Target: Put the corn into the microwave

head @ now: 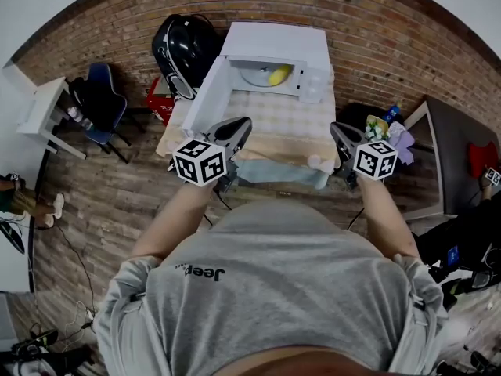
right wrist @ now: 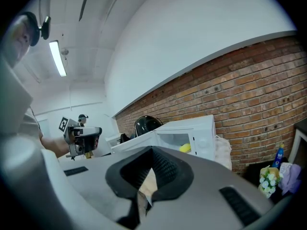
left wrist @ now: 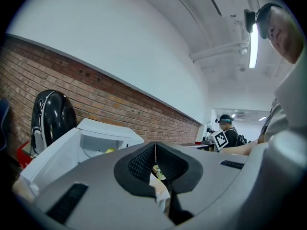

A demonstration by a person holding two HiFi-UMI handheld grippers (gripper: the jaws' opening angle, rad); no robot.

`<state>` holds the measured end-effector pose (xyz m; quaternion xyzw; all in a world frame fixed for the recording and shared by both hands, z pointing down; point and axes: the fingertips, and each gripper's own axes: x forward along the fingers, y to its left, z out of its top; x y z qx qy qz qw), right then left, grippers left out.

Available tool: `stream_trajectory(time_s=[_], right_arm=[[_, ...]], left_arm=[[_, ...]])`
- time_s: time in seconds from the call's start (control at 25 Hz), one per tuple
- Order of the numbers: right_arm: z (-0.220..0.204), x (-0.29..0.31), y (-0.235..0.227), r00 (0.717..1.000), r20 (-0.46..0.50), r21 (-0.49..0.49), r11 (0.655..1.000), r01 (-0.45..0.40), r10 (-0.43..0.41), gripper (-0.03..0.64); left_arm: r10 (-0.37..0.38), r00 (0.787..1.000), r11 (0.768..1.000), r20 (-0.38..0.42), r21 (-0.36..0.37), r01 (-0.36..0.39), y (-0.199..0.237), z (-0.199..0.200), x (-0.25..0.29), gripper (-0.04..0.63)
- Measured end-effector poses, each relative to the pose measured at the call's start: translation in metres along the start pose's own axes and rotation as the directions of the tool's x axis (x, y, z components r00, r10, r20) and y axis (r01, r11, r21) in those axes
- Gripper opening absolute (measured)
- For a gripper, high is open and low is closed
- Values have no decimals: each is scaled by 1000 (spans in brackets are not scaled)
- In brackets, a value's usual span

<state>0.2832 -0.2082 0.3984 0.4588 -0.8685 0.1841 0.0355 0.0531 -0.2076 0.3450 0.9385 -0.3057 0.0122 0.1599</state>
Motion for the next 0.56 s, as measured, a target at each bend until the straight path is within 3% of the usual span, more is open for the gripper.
stream_trajectory(time_s=[0.56], right_arm=[[-6,-5,10,1000,-8,-13,1000,-8,8,17]], left_arm=[[9,1000,1000,9,-20,-9,-2,-6,-10,23]])
